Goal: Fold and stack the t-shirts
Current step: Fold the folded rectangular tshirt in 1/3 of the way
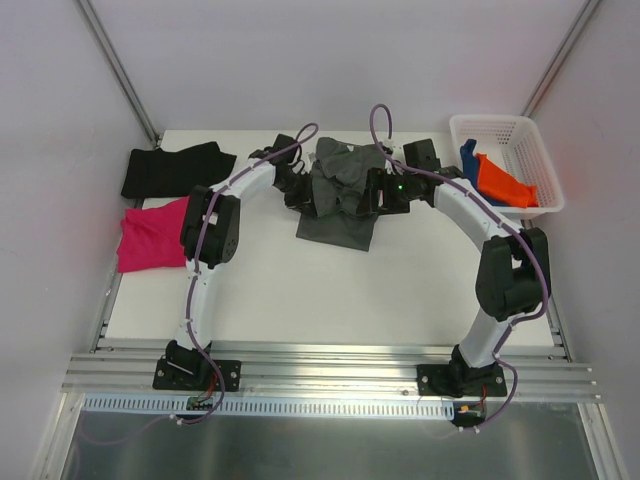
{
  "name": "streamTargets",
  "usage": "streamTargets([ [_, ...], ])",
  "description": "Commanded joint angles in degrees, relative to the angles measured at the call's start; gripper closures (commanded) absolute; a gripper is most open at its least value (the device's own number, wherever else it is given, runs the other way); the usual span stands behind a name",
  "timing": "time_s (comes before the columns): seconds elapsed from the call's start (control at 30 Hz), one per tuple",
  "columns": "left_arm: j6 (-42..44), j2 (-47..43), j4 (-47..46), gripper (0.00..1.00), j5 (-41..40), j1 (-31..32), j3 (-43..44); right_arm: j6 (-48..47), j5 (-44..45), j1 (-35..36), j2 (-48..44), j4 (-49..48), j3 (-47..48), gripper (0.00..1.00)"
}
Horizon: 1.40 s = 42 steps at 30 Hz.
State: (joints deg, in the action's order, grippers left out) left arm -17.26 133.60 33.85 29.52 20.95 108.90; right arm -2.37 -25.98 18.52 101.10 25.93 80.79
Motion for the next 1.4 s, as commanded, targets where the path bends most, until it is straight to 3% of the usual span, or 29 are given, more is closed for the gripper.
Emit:
streamTargets([
  [0.0,-0.58,-2.99,0.61,1.00,-1.48,0.06,3.94,0.26,-1.27,-0.68,-0.46,-1.15,2.09,0.24],
  [0.37,-0.94,-0.80,-1.94,0.98,-5.70,0.14,14.40,0.44,-1.18,-0.77,-1.34,-1.24,0.68,0.24],
  [0.4,-0.94,0.51,-2.03,0.68,-6.48,0.14,14.67,0.44,-1.18,-0.86,-1.69,-1.32,0.07,0.24],
  [0.53,-1.11,3.59,-2.73,0.65,-11.30,0.23,15.72,0.35,-0.92,-0.86,-3.10,-0.97,-1.68,0.24],
  [0.63,-0.06,6.49,-2.73,0.47,-15.09,0.23,18.27,-0.26,-0.30,-0.86,-4.85,-0.71,-3.79,0.24],
  [0.7,0.82,6.33,-2.73,0.42,-15.37,0.14,19.59,-0.53,-0.21,-0.86,-5.73,-0.45,-4.68,0.24],
  [0.8,0.04,2.83,-2.73,0.42,-13.18,0.23,17.93,-0.53,-0.21,-0.86,-6.70,-0.79,-6.78,0.24],
  [0.93,-2.25,-4.12,-2.29,0.44,-9.05,0.41,8.91,0.52,-0.92,-0.86,-4.52,-2.20,-7.14,0.24],
  [1.13,-4.36,-12.22,-1.85,0.46,-5.00,0.67,-2.01,1.93,-1.27,-0.77,5.23,-2.64,1.02,0.24],
  [1.3,-5.51,-13.89,-1.94,0.47,-0.78,0.93,-5.36,1.84,-1.09,-0.77,12.71,-2.11,7.44,0.25],
  [1.37,-5.77,-13.02,-1.85,0.39,1.50,1.20,-5.19,1.93,-1.27,-0.59,15.61,-2.03,9.38,0.25],
])
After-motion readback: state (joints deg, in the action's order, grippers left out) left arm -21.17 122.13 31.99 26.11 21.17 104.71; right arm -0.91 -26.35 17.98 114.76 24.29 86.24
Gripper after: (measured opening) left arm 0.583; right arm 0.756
